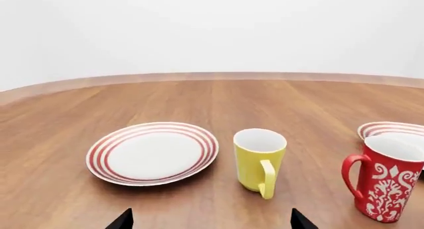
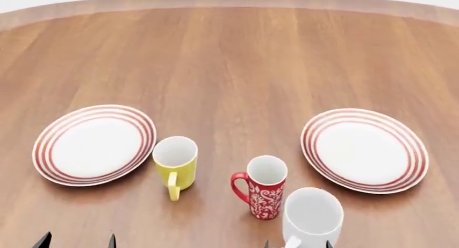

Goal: Put the red mug on the left plate.

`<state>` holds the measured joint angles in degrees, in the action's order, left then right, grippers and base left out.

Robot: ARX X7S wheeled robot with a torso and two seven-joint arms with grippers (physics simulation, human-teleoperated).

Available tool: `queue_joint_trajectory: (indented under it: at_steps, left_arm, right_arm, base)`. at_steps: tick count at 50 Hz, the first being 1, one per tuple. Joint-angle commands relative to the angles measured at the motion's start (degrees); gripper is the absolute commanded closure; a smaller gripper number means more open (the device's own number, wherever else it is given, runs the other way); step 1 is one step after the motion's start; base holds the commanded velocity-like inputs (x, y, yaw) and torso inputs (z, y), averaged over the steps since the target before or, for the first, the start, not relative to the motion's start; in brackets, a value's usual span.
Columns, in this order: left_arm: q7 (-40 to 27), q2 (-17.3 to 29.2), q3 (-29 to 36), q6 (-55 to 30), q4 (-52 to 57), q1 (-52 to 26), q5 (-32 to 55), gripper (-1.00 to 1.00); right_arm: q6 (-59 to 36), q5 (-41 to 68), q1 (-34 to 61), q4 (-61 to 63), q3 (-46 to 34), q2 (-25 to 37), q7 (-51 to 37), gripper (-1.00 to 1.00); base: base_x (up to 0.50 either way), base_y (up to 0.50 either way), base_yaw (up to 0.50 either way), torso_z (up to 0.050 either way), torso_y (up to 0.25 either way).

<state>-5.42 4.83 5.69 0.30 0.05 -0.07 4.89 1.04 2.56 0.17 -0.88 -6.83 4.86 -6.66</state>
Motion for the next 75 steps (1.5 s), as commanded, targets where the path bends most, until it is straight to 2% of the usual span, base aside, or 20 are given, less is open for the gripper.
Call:
queue_joint_trajectory:
  at_steps: [1, 49, 61, 63, 67, 69, 71, 75]
  left_arm:
    - [-0.9, 0.8, 0.9, 0.2, -0.1, -0.1, 0.7, -1.0]
    - [-3.2, 3.0, 3.8, 0.6, -0.2, -0.4, 3.0, -1.0]
    - [-3.7, 3.5, 4.3, 0.8, -0.1, -0.4, 3.5, -1.0]
    - [-3.8, 3.6, 4.3, 0.8, -0.2, -0.5, 3.5, -1.0]
    - [-4.1, 3.6, 4.4, 0.7, -0.4, -0.6, 3.7, -1.0]
    - [-4.2, 3.7, 4.4, 0.6, -0.5, -0.7, 3.8, -1.0]
    - [-4.4, 3.7, 4.5, 0.6, -0.5, -0.7, 3.8, -1.0]
    - [-4.5, 3.9, 4.6, 0.7, -0.5, -0.7, 4.0, -1.0]
  right_arm:
    - [0.3, 0.7, 0.0, 0.0, -1.0, 0.8, -0.9, -1.0]
    - [0.4, 4.0, 0.5, -0.1, -3.3, 2.9, -3.1, -1.0]
    - [-0.4, 5.2, 0.6, 0.2, -3.4, 3.2, -3.7, -1.0]
    - [-2.5, 6.9, 0.5, 1.5, -2.7, 3.0, -4.1, -1.0]
    - [-20.4, 10.7, 1.9, 13.7, 0.5, 3.0, -10.6, -1.0]
    - [-24.7, 13.4, 2.8, 17.1, 1.5, 2.9, -11.2, -1.0]
    - [-34.1, 14.9, 4.9, 22.7, 2.5, 2.8, -14.7, -1.0]
    - [-42.1, 17.0, 7.1, 27.6, 4.7, 2.3, -18.8, -1.0]
  base:
    - [0.3, 0.31, 0.0, 0.0, 0.0]
    - [0.36, 0.37, 0.0, 0.0, 0.0]
    - [0.22, 0.17, 0.0, 0.0, 0.001]
    - [0.0, 0.0, 0.0, 0.0, 0.0]
    - [0.0, 0.0, 0.0, 0.0, 0.0]
    - [0.0, 0.0, 0.0, 0.0, 0.0]
    - [0.0, 0.0, 0.0, 0.0, 0.0]
    - [0.0, 0.0, 0.0, 0.0, 0.0]
